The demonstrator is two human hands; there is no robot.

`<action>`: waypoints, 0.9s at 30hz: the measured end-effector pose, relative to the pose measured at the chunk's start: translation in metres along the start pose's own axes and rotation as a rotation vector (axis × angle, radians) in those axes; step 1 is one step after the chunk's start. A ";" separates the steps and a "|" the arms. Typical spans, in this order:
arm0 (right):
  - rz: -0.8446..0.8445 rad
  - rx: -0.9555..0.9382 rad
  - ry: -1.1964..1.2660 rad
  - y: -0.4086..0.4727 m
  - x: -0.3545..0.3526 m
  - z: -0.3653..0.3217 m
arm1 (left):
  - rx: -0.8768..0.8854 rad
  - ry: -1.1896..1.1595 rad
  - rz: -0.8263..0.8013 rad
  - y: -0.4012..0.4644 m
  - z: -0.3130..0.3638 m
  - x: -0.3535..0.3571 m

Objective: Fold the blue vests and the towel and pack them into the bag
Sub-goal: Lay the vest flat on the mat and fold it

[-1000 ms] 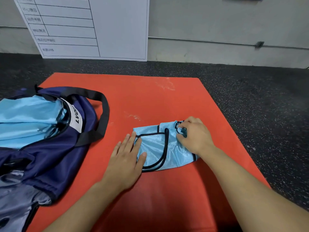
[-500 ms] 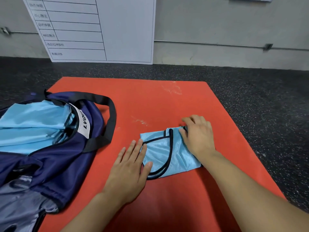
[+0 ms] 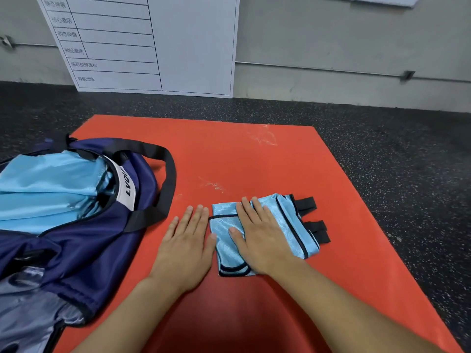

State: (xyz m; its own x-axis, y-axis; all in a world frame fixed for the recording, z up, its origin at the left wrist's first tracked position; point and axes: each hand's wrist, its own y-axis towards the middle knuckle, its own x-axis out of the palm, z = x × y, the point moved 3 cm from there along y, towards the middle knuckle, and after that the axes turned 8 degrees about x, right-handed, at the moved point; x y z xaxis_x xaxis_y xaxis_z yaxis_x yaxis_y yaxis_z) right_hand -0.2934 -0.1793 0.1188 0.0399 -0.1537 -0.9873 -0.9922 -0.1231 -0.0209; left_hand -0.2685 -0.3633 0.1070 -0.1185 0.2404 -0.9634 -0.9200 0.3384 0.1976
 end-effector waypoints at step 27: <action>0.021 -0.171 -0.025 -0.076 -0.043 0.074 | -0.008 -0.077 -0.107 0.029 0.003 0.000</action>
State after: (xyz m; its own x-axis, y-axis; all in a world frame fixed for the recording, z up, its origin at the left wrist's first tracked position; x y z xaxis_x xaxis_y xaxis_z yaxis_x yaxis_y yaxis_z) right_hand -0.2289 -0.0906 0.1512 0.0142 -0.1335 -0.9909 -0.9579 -0.2859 0.0248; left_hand -0.2945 -0.3508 0.1129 0.0090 0.2728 -0.9620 -0.9290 0.3583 0.0929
